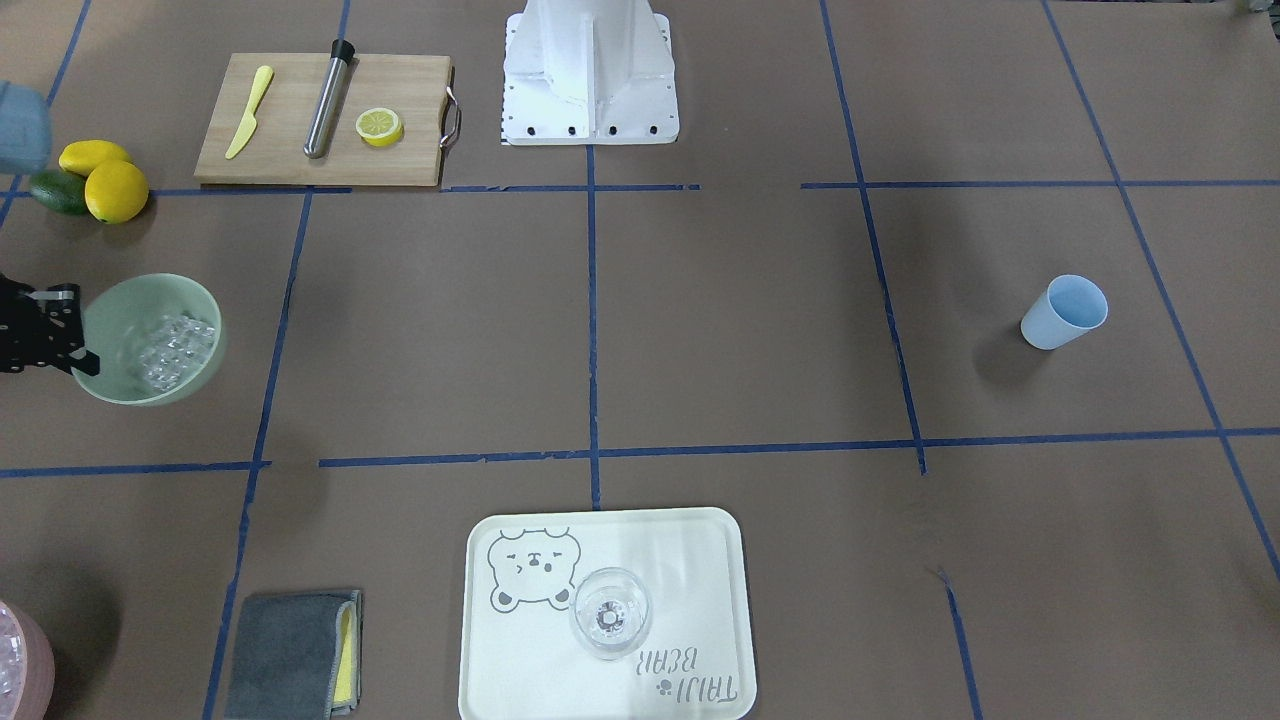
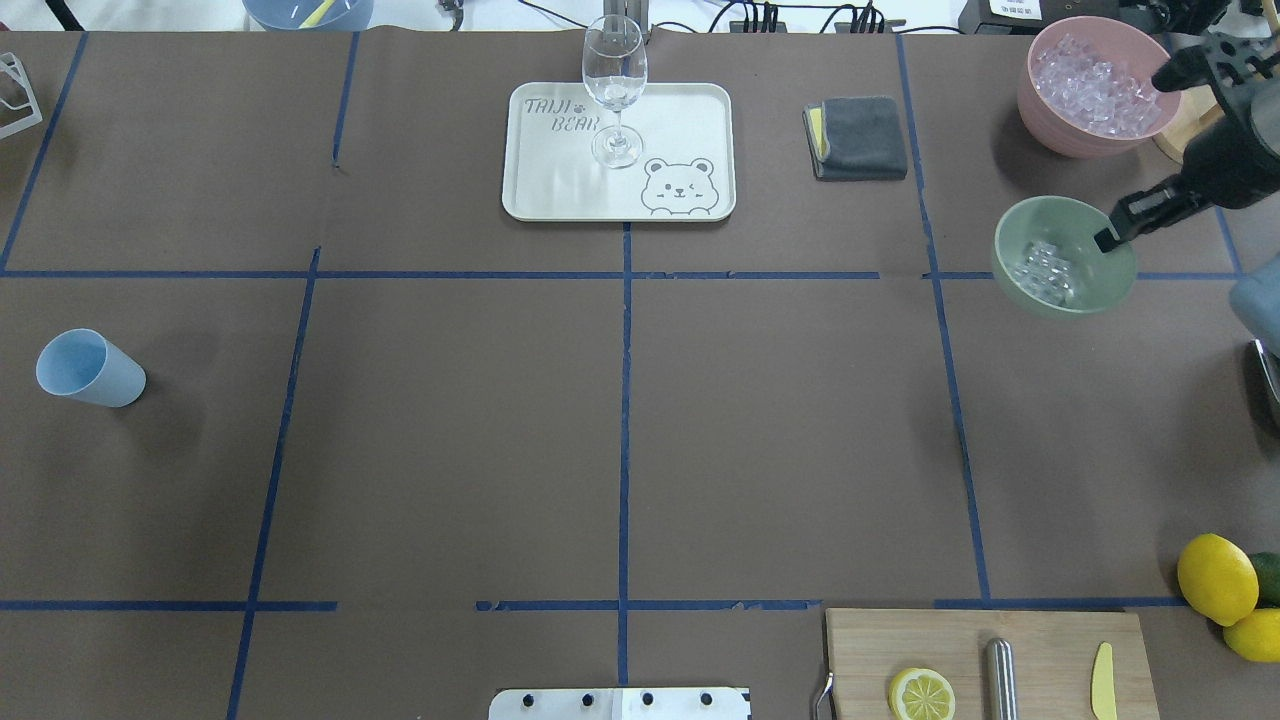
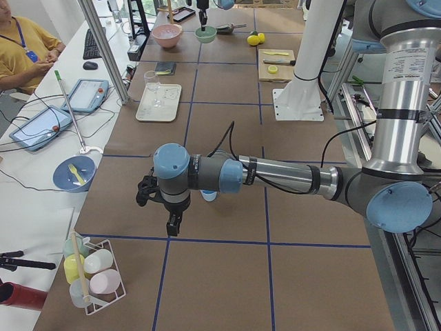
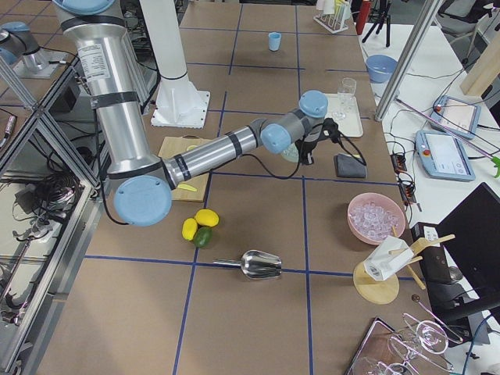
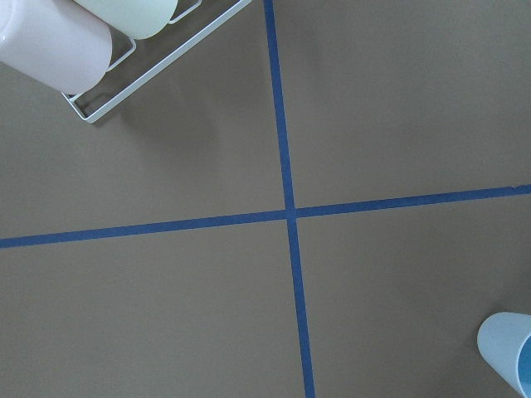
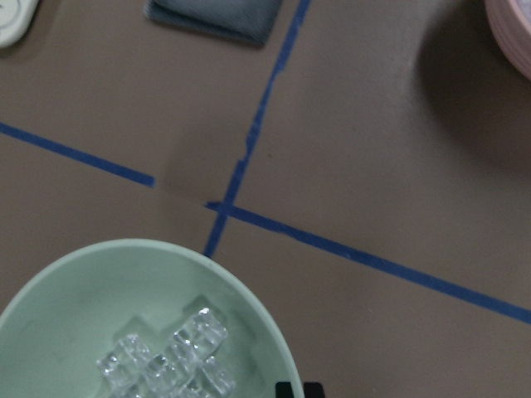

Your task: Pour ice into bowl

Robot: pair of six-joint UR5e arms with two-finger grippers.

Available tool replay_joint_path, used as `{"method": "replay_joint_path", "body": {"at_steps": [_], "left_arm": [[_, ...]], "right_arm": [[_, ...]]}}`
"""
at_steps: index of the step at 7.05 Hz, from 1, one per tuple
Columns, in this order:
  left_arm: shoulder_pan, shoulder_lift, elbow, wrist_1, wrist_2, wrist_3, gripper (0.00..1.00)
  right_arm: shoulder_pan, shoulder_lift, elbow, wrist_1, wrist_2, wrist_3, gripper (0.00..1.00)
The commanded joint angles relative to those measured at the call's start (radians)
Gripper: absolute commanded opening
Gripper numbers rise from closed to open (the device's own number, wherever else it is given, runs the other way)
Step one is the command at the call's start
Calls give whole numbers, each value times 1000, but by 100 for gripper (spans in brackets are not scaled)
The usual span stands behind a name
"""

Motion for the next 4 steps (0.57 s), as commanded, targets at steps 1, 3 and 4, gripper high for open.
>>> {"method": "replay_joint_path", "body": {"at_steps": [1,3,4], "left_arm": [[2,-1,1,-3,-2,1,100],[2,-1,1,-3,-5,1,100],[3,-1,1,-3,-5,1,100]], "right_arm": [[7,-123,-17,47,-3,-54,0],[3,-137,-134,212,-3,-47,0],[-5,-137,-207,340,-3,1,0]]}}
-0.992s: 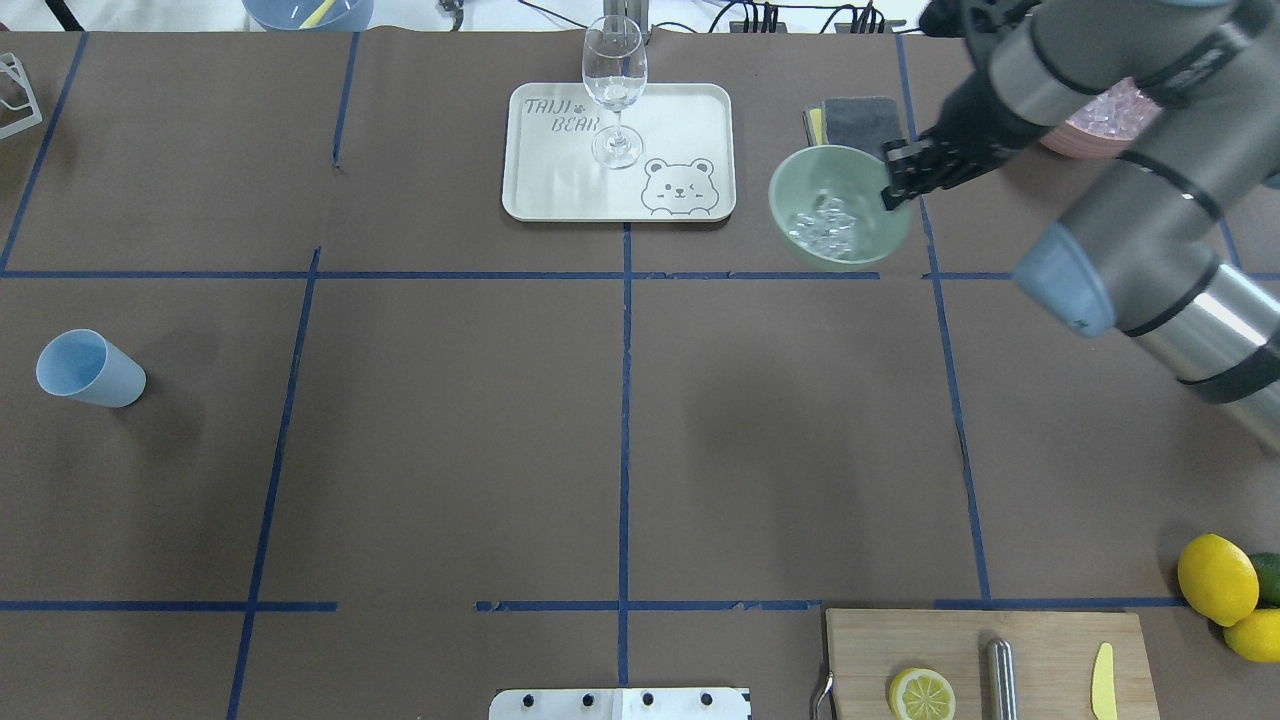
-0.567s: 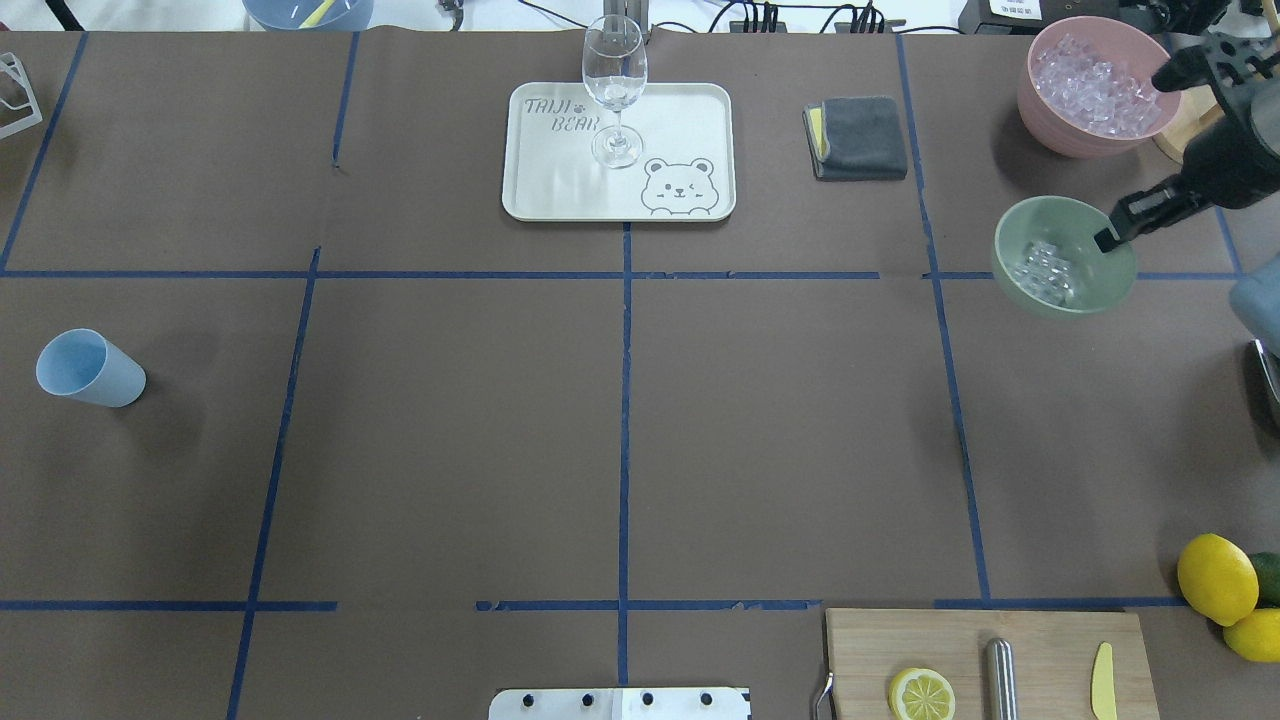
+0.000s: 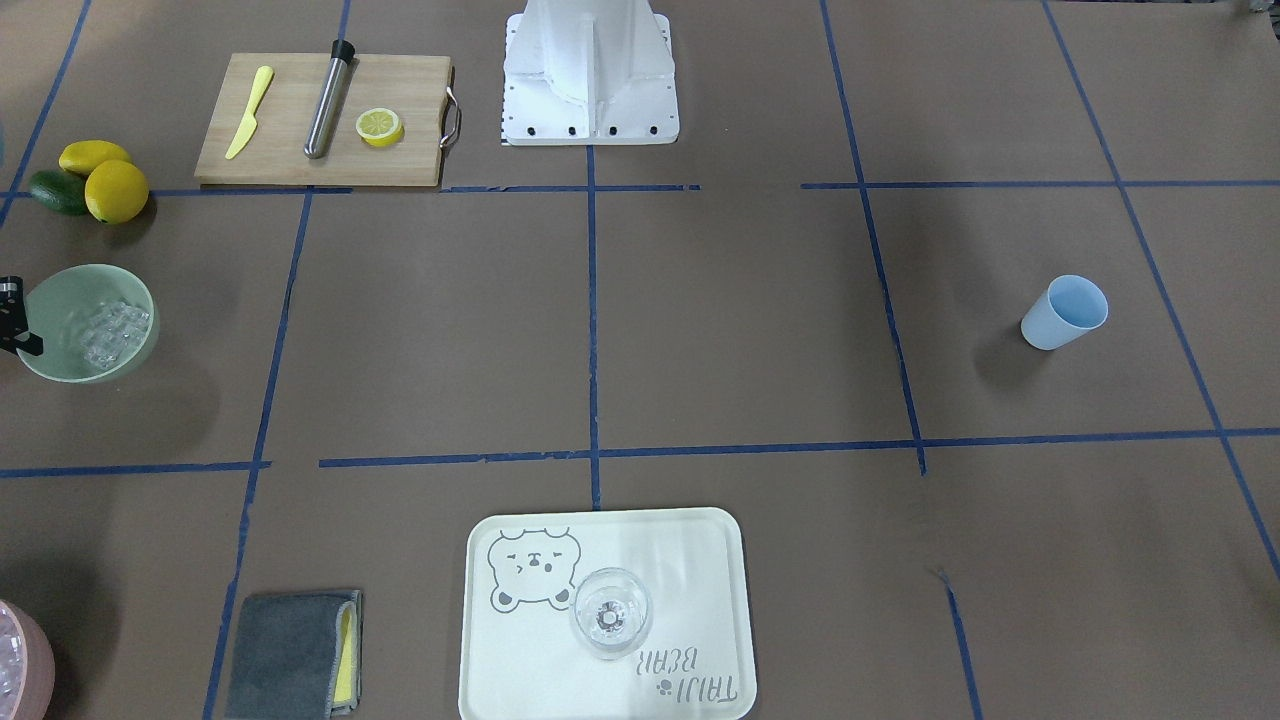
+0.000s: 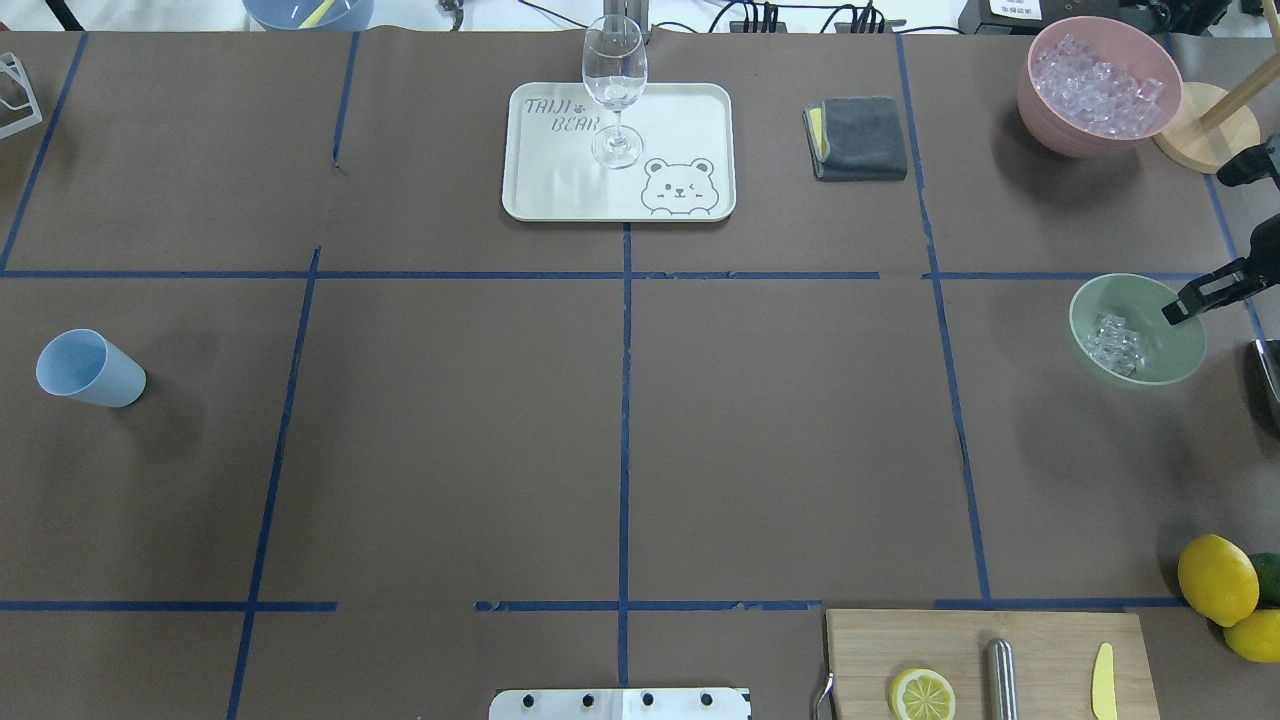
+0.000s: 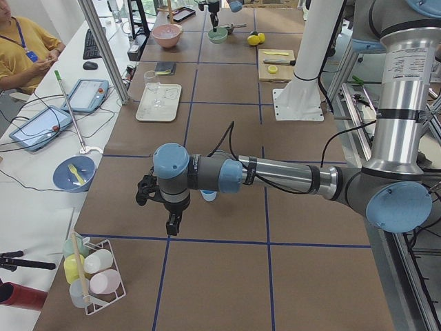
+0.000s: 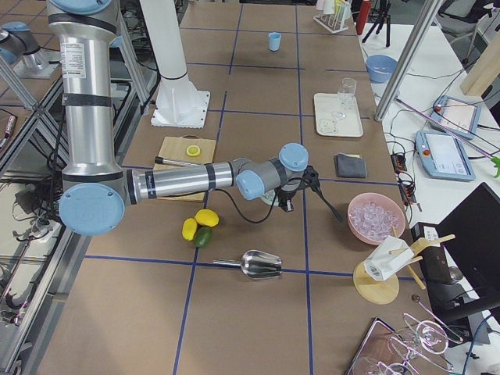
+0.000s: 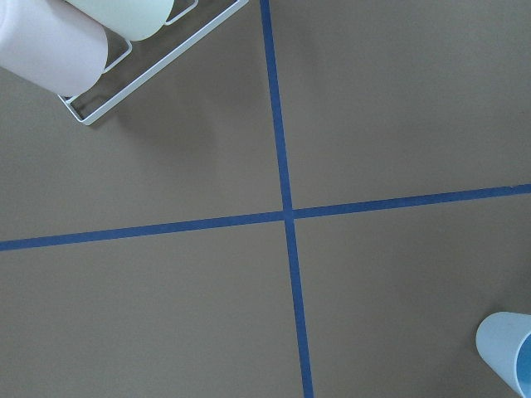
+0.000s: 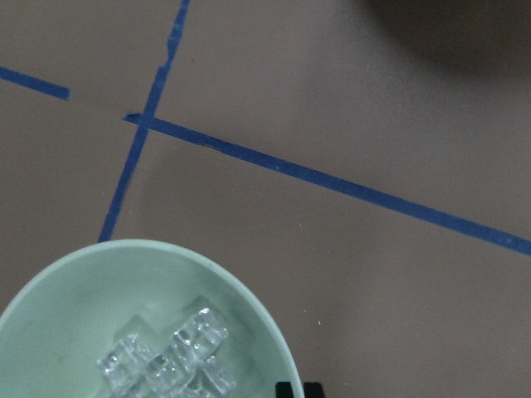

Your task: Pour ice into bowl

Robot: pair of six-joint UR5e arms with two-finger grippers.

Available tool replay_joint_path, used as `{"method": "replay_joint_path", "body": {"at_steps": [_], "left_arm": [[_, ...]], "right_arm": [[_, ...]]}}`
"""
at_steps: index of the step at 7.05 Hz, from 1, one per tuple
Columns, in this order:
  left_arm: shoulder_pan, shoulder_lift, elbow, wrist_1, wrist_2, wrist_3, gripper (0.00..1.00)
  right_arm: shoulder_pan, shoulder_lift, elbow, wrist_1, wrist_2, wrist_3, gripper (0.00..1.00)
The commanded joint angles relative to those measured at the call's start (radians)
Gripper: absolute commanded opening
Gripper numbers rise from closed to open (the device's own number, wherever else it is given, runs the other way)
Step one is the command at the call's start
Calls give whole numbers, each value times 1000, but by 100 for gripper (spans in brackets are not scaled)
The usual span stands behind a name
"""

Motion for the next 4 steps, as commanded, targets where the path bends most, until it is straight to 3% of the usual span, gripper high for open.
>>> {"method": "replay_joint_path", "body": {"at_steps": [1,2,4], "left_arm": [[1,0,0,0,-1,0,100],[1,0,2,-2,-1,0,100],[3,0,2,0,-2,0,100]], "right_arm": [[-48,-6,-97,245,-5,184,0],[-103,-6,-97,327,-55,293,0],[-146,-11,-95,363,-69,334,0]]}}
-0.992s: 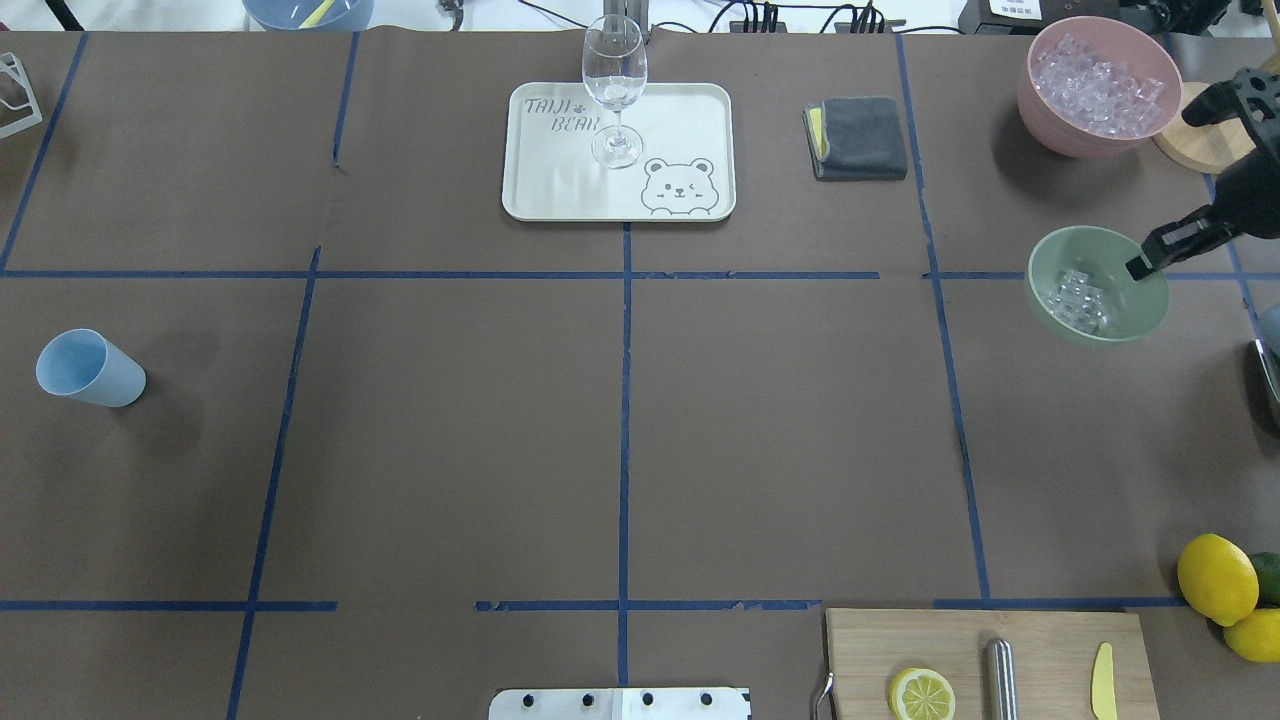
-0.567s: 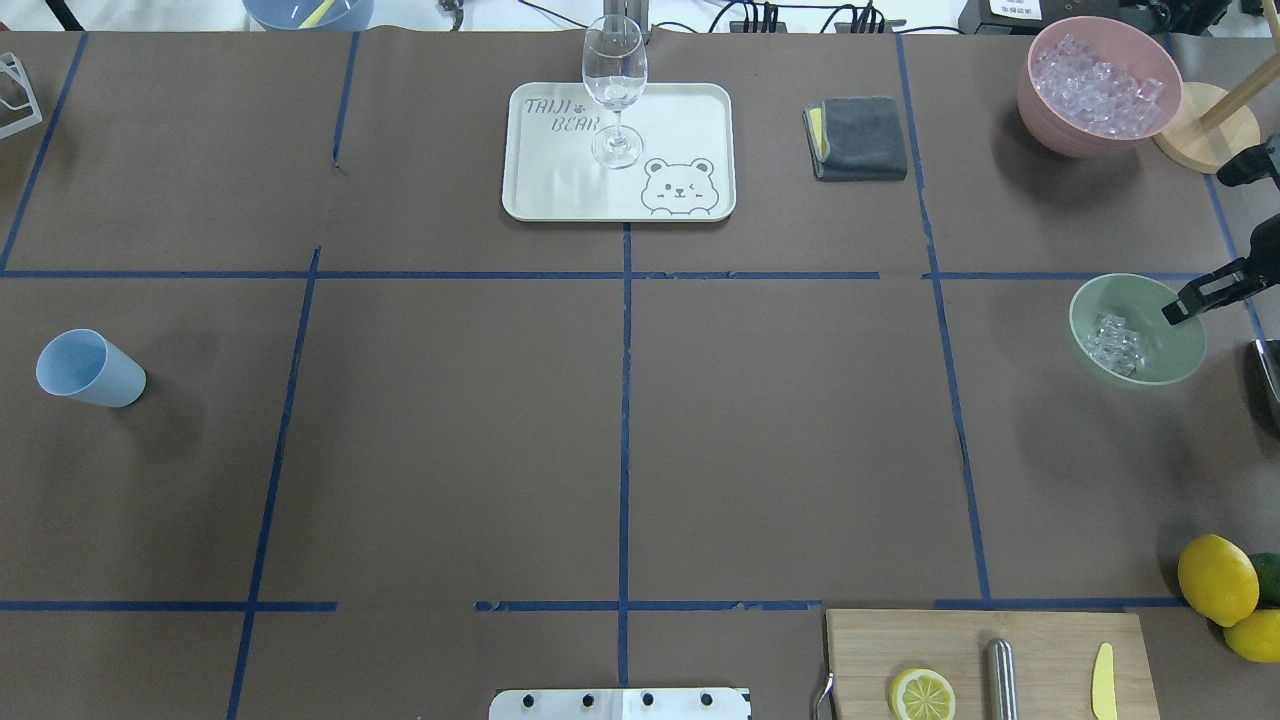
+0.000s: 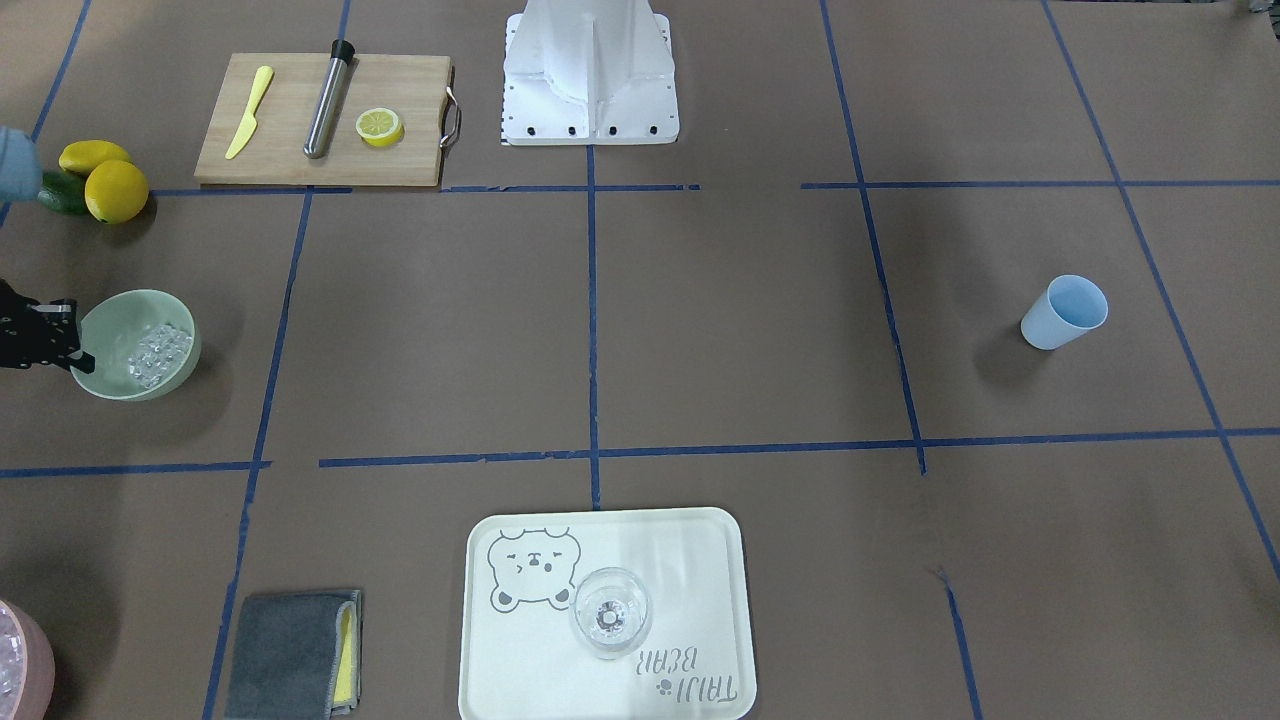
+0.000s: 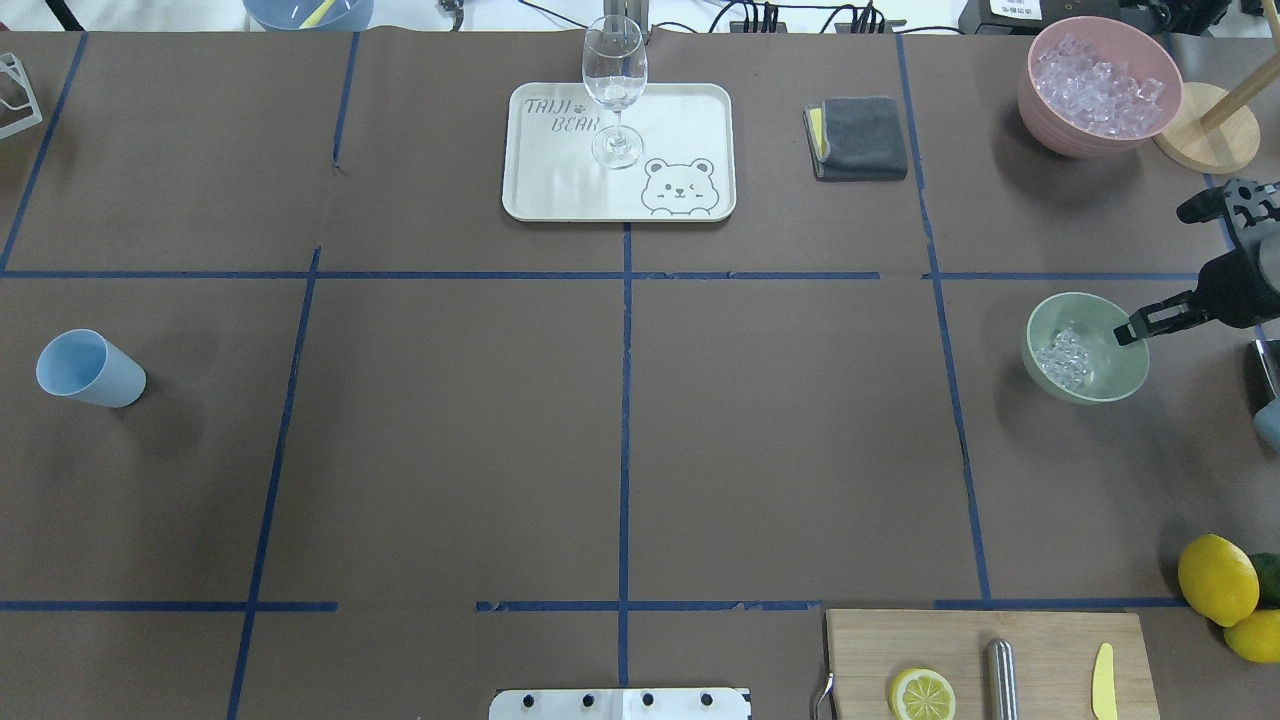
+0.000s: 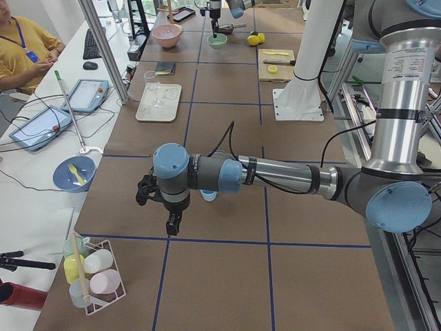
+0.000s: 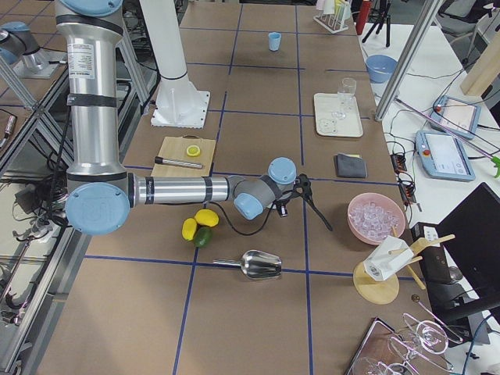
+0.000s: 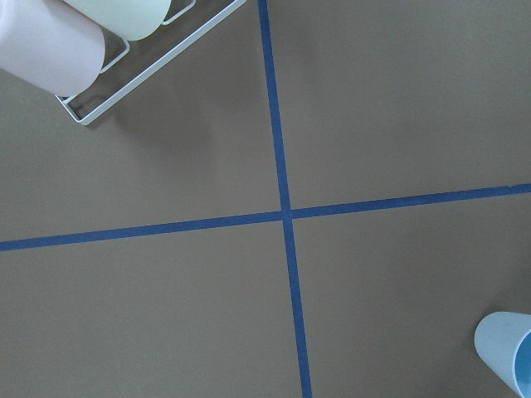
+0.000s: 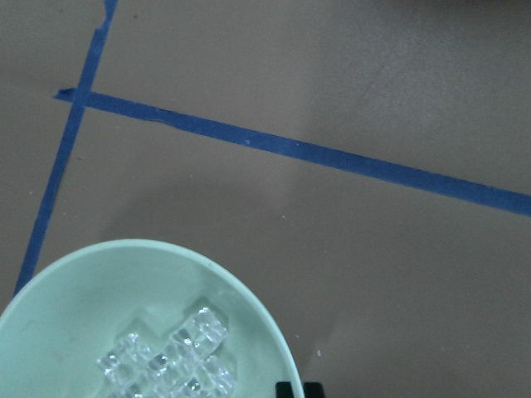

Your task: Pour ice into bowl

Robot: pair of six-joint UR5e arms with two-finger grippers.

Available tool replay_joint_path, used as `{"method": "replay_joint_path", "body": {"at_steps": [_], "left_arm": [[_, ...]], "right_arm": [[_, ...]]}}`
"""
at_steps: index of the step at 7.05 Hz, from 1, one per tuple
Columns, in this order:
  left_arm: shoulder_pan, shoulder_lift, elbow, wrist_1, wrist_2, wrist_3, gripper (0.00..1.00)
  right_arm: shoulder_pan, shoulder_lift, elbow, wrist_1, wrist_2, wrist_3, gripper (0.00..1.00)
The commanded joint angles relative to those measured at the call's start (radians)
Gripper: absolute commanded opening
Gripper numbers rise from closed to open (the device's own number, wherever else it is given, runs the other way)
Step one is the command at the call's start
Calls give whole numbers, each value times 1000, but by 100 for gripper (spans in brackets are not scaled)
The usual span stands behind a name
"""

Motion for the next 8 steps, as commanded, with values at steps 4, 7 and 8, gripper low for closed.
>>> {"method": "replay_joint_path", "body": {"at_steps": [4,7,8], "left_arm": [[1,0,2,1,0,0,100],[1,0,5,0,-1,0,100],[2,0,5,-1,-1,0,100]], "right_arm": [[33,6,29,-6,-20,22,100],[313,16,59,-359,-32,-379,100],[404,28,67,-487,-30,-470,100]]}}
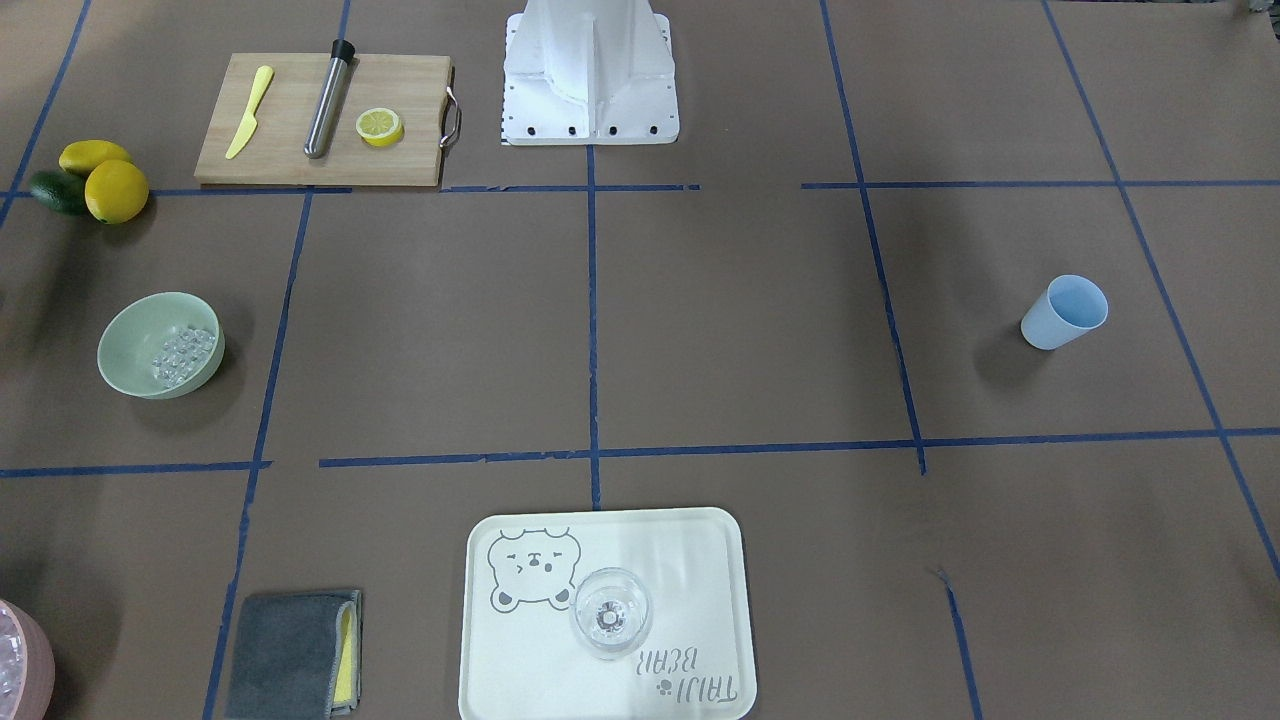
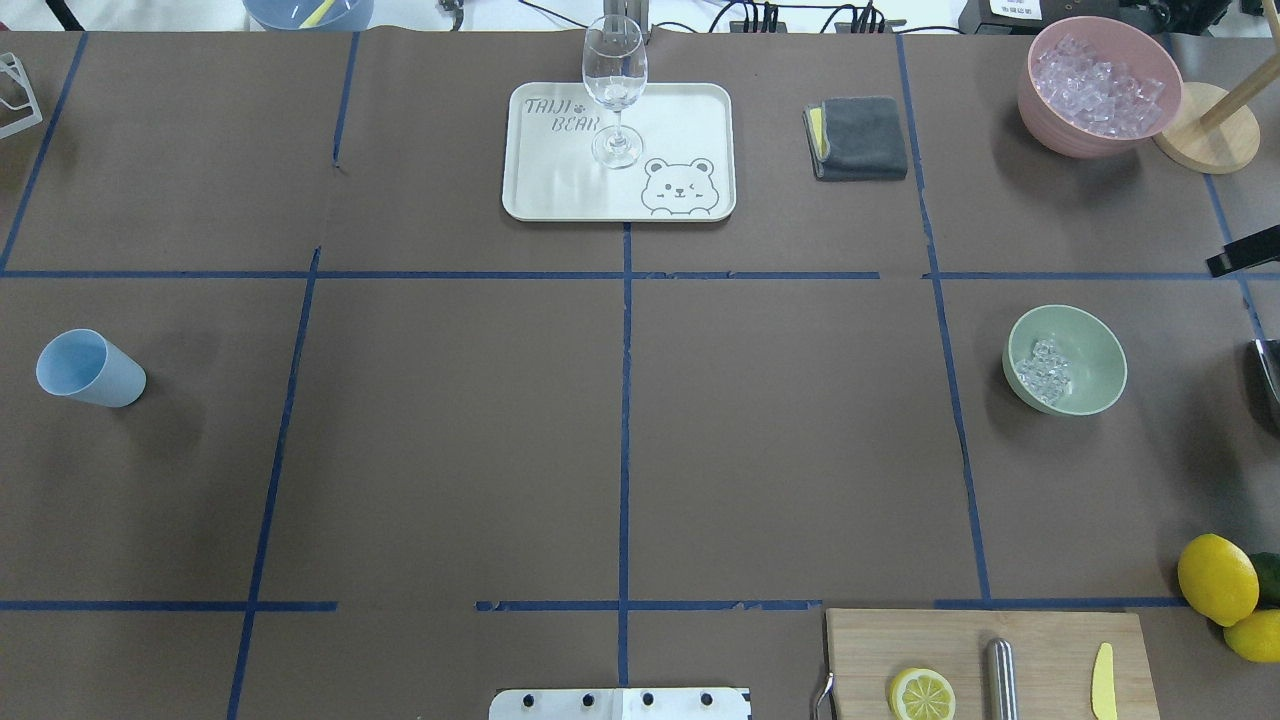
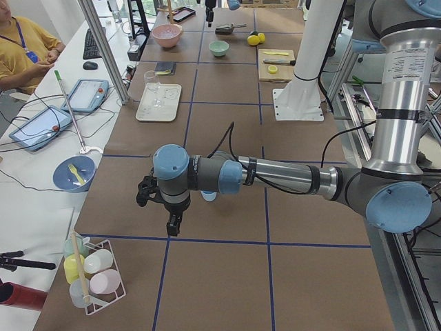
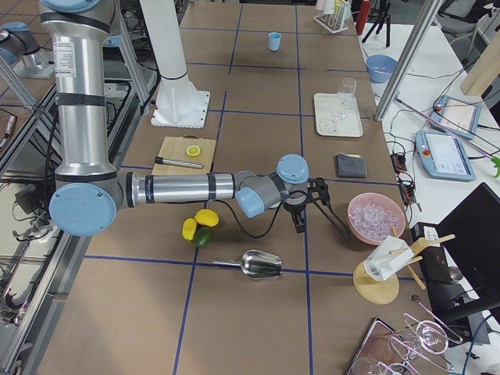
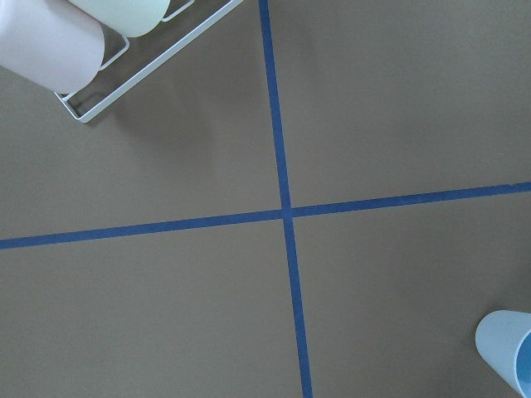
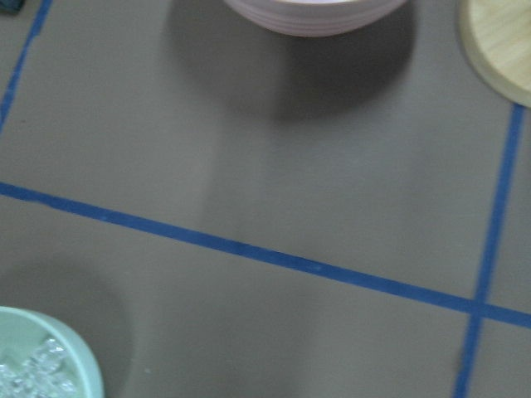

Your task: Pour ice into bowl

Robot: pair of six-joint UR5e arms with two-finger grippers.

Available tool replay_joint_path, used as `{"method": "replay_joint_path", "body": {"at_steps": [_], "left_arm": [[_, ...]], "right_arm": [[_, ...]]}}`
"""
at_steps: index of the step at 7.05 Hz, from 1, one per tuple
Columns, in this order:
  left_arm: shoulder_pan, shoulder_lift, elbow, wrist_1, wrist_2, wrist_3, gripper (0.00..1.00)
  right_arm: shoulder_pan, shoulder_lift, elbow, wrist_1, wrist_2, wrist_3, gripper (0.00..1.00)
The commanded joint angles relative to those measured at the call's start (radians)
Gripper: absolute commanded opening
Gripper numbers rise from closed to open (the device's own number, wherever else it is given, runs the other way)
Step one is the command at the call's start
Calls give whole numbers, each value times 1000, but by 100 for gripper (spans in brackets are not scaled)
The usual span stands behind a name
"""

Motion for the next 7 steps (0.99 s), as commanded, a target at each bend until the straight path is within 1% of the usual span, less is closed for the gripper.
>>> {"method": "replay_joint_path", "body": {"at_steps": [1,2,3,4,7], "left_arm": [[1,0,-2,1,-1,0,100],[1,1,0,4,-1,0,100],[1,10,3,3,-2,0,100],[1,10,3,1,-1,0,100],[4,12,4,-2,-2,0,100]], "right_arm": [[216,9,26,-331,18,-215,100],[220,-52,20,-370,18,-226,100],[249,-85,38,-374,-20,-233,100],[252,-95,42,-377,-33,-250,100],[249,-106,46,-369,-19,-237,100]]}}
